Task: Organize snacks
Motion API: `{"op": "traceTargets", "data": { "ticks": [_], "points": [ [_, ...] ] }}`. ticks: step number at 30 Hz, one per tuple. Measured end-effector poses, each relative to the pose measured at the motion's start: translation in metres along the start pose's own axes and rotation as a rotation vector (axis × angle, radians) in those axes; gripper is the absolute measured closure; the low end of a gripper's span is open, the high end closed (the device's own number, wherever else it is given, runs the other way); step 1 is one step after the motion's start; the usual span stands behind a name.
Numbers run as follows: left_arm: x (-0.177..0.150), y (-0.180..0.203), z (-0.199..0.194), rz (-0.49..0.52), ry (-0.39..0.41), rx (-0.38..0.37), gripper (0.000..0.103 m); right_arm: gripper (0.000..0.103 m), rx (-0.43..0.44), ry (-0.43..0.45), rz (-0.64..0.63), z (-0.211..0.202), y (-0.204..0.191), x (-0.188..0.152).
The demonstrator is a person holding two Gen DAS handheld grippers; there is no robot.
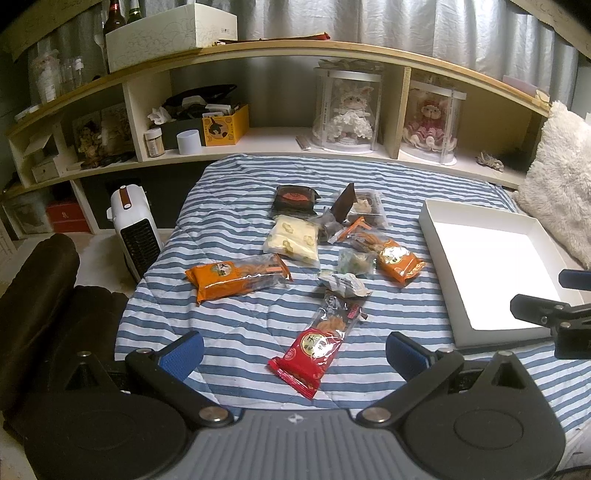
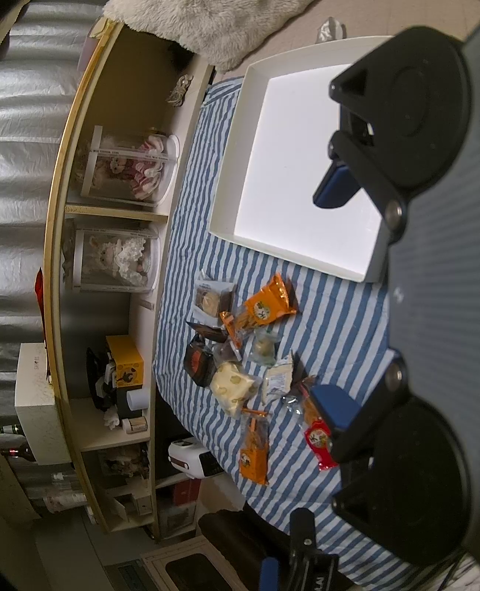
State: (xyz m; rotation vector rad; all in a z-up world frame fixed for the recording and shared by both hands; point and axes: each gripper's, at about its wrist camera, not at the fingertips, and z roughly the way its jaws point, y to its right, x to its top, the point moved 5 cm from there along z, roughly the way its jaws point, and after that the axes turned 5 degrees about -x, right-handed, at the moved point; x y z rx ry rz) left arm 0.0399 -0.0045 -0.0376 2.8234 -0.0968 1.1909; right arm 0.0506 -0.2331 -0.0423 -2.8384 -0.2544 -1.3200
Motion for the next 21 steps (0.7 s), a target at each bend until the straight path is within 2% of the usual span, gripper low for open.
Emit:
{"op": "traceTargets", "data": {
  "ticks": [21],
  "points": [
    [-0.0023, 0.0071, -0.0015, 0.002, 0.001, 0.002, 0.000, 0.001, -0.001, -0.005, -0.006, 0.0012, -0.0010, -0.0063]
  ]
}}
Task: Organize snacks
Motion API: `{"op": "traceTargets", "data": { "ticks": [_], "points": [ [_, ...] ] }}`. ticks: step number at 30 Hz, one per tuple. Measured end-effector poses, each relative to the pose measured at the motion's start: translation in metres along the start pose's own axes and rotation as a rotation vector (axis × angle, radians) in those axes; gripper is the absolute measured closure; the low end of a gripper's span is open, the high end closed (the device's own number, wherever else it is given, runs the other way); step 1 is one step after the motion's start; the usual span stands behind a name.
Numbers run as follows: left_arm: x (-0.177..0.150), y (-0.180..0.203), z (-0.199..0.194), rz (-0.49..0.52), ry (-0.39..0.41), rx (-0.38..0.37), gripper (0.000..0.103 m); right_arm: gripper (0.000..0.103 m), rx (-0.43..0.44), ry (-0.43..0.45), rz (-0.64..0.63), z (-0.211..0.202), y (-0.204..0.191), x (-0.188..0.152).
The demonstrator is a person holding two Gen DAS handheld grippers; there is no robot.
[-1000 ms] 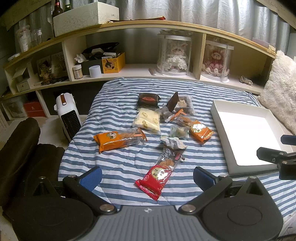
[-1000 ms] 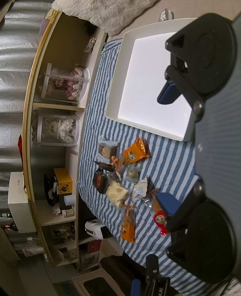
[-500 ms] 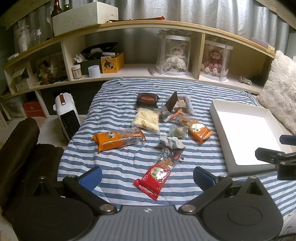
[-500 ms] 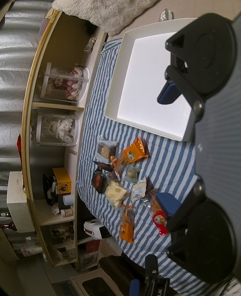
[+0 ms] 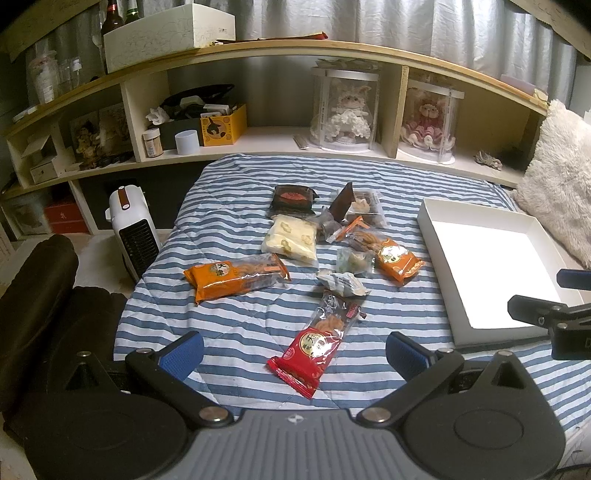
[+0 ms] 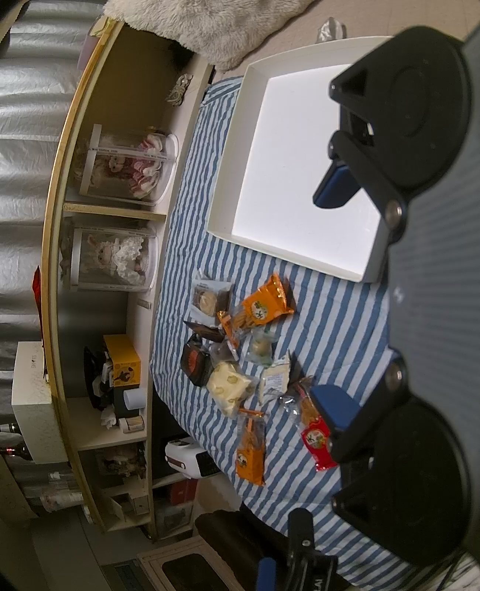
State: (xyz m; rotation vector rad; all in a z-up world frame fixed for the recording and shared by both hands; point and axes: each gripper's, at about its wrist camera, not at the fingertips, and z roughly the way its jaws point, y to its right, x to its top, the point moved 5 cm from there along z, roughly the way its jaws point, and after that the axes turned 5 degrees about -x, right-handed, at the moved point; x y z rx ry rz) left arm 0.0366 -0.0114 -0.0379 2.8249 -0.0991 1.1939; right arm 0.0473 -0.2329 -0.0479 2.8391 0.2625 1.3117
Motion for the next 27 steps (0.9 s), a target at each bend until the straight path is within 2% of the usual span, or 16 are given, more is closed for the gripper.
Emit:
{"op": "traceTargets", "data": {
  "ticks": [27],
  "points": [
    [-0.0002, 0.0017, 0.0003, -0.001, 0.000, -0.002, 0.000, 0.001, 0.001, -0.012, -0.013, 0.0012, -0.0019, -0.0004]
  ]
}}
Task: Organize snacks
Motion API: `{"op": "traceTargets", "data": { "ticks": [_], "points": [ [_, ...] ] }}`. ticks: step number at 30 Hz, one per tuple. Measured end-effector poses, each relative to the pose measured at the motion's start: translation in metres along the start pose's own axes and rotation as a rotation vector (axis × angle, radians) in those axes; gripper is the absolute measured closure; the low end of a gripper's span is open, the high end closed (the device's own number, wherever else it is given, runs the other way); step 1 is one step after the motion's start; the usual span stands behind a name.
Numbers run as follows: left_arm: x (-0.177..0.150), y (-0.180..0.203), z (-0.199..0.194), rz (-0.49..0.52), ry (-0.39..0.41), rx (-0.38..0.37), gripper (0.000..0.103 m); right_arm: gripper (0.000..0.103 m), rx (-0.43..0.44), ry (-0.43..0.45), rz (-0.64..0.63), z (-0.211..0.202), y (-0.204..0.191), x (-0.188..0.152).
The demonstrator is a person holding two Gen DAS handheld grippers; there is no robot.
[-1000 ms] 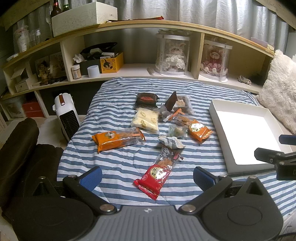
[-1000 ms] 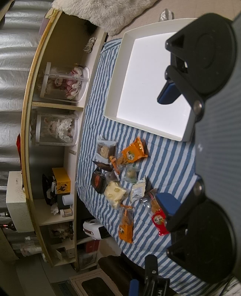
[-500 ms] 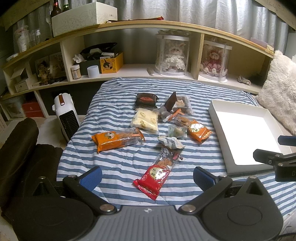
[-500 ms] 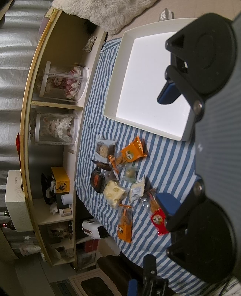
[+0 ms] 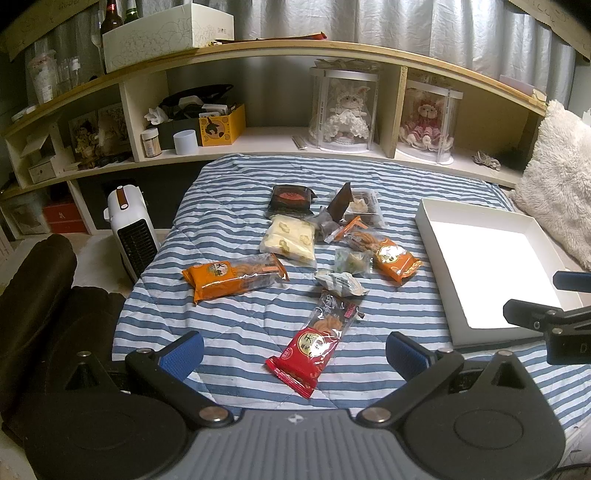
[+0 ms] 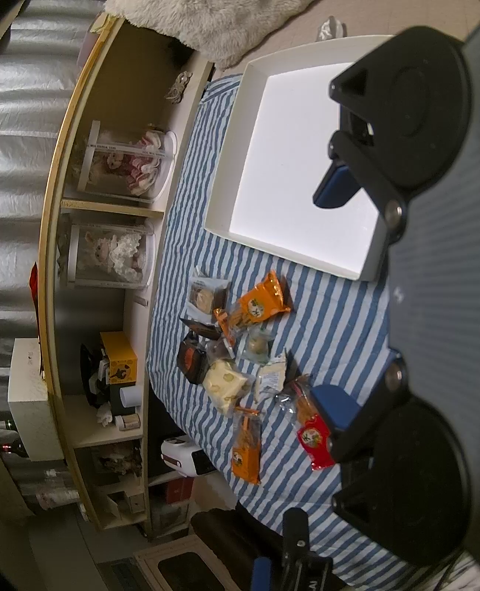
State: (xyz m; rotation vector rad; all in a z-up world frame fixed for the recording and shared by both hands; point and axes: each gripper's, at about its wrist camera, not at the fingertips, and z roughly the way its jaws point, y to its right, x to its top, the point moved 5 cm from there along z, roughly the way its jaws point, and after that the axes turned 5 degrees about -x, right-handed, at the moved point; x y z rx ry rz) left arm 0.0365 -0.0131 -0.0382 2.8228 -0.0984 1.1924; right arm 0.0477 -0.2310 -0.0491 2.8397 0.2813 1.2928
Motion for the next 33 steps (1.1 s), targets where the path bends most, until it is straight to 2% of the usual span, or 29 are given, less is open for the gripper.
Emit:
{"op": "traceTargets", "data": {
  "ticks": [16, 22, 33],
  "points": [
    [0.002, 0.007, 0.011, 0.004, -0.028, 0.017, 0.000, 0.001, -0.020, -0.004, -0.006, 0.005, 0.001, 0.000],
    [0.005, 0.005, 0.022, 0.042, -0.045, 0.025, 0.000, 0.001, -0.042, -0.012, -0.016, 0.016, 0.003, 0.002],
    [0.008, 0.017, 0.058, 0.116, -0.137, 0.002, 0.000, 0.001, -0.080, -0.013, -0.023, 0.047, 0.012, 0.014]
  ]
}}
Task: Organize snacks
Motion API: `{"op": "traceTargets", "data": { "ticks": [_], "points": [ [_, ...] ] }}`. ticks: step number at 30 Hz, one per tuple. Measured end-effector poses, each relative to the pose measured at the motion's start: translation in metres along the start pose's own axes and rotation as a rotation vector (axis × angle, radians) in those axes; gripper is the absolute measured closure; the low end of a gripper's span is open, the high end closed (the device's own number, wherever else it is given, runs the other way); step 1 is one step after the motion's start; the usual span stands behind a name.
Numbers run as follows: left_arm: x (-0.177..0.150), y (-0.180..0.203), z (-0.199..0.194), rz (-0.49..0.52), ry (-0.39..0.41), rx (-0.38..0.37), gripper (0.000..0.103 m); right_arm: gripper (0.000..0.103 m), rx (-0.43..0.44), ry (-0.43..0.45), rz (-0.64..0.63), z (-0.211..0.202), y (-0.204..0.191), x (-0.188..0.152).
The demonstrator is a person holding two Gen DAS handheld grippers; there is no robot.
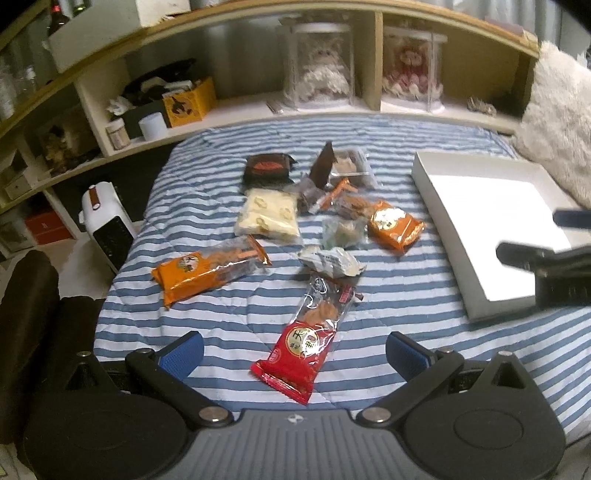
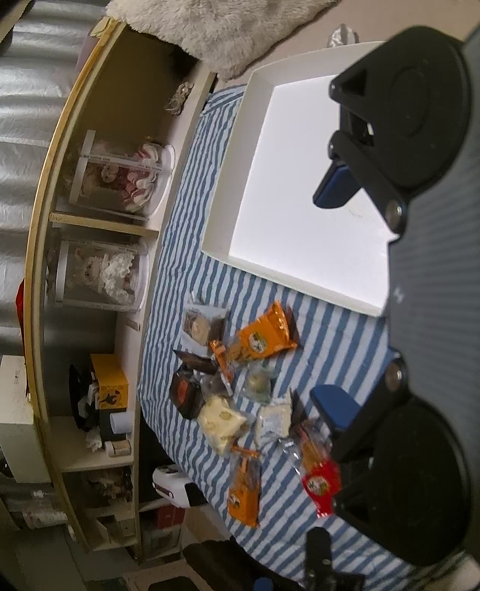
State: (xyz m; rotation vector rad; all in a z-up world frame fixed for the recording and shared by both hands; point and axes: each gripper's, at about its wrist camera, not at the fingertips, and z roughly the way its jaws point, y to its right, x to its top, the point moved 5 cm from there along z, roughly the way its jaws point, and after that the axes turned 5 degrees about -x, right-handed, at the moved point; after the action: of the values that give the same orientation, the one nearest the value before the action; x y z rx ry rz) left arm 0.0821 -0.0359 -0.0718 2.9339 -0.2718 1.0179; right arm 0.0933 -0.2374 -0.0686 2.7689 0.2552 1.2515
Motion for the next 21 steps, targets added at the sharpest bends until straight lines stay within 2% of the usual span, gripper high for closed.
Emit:
{"op": "traceTargets", "data": {
  "ticks": [4, 8, 13, 18, 21],
  "points": [
    [0.005, 0.001, 0.015, 0.031, -0.009, -0.006, 0.000, 0.001, -0.002, 0.015, -0.022, 0.015, 0.000, 0.008],
    [0.010, 0.003, 0.035, 0.104, -0.023, -0.022, 0.000, 0.001, 0.027, 0.022, -0.032, 0.033, -0.004, 0.019],
    [0.011, 0.003, 0.063, 0.183, -0.029, 0.004, 0.000, 0.001, 0.047, 0.031, -0.069, 0.060, -0.013, 0.032],
    [0.010, -0.001, 0.090, 0.198, -0.074, -0.062, 0.000, 0.001, 0.066, 0.024, -0.092, 0.093, -0.024, 0.043],
    [0.008, -0.001, 0.102, 0.210, -0.086, -0.089, 0.000, 0.001, 0.041, 0.032, -0.106, 0.111, -0.031, 0.046]
  ]
}}
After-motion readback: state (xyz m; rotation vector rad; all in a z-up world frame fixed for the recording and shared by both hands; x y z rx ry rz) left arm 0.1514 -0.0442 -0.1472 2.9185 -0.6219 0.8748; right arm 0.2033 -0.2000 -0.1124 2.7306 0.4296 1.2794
